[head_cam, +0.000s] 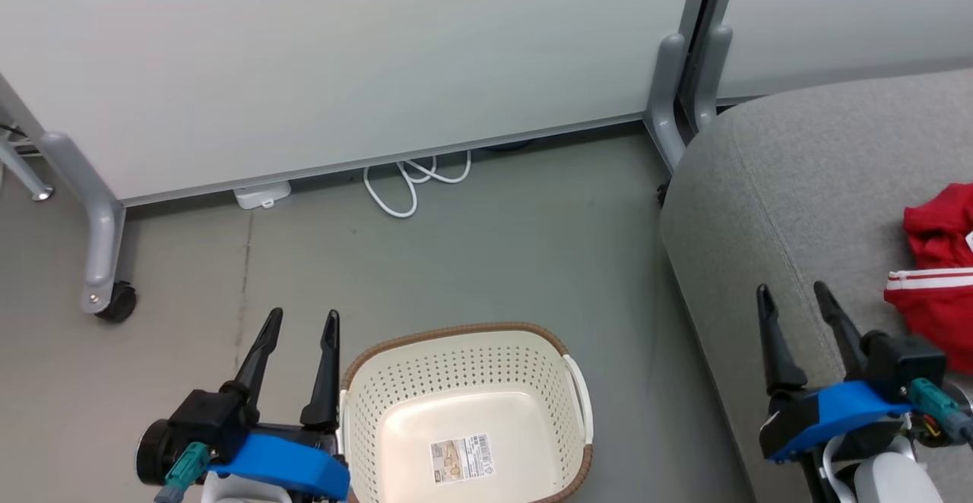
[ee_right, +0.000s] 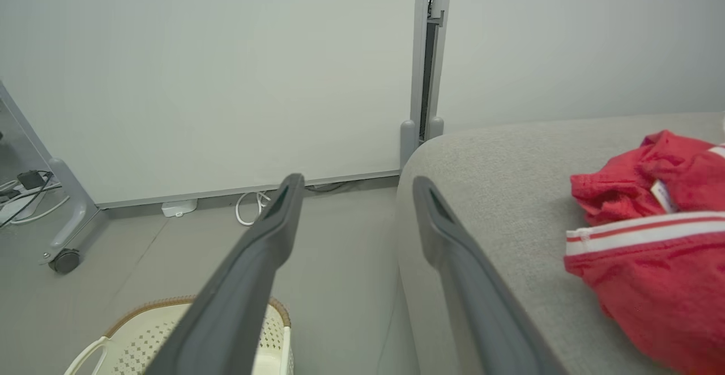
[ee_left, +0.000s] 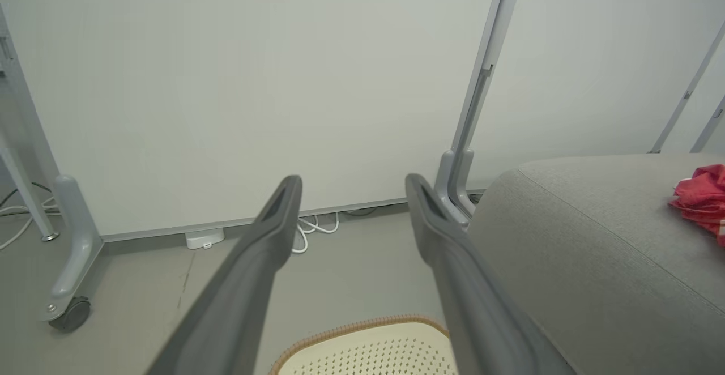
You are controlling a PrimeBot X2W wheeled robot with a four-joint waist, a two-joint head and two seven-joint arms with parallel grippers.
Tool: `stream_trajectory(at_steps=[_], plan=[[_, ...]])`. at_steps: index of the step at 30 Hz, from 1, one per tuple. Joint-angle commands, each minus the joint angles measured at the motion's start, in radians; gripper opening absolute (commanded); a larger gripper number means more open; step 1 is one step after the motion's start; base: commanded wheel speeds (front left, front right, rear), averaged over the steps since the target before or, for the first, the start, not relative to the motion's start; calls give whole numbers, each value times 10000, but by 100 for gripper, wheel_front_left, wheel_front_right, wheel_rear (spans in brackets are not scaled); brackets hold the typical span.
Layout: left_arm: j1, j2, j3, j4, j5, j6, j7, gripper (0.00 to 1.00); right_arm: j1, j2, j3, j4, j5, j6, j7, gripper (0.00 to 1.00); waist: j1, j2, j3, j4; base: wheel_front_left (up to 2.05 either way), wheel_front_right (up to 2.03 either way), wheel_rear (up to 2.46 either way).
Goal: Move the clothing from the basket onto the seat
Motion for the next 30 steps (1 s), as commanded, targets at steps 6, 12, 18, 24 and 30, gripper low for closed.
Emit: stream_trajectory(at_steps=[6,12,18,24,30], plan=[[272,-67,505,283,111,-74,-44,100,698,121,366,-637,45,1,183,100,1,0,-309,375,0,0,0],[406,-116,830,490,143,-78,-38,100,1010,132,531,-1083,241,1,407,100,1,0,-474,656,0,0,0],[513,-134,890,569,72,-60,-39,100,1143,134,518,-1298,393,1,521,100,1,0,-527,760,0,0,0],[492,-118,804,645,-41,-62,-39,100,1199,136,492,-1288,502,1,556,100,1,0,-523,763,0,0,0],[452,-63,690,719,-149,-63,-39,100,1192,136,509,-1256,555,1,556,100,1,0,-522,728,0,0,0]])
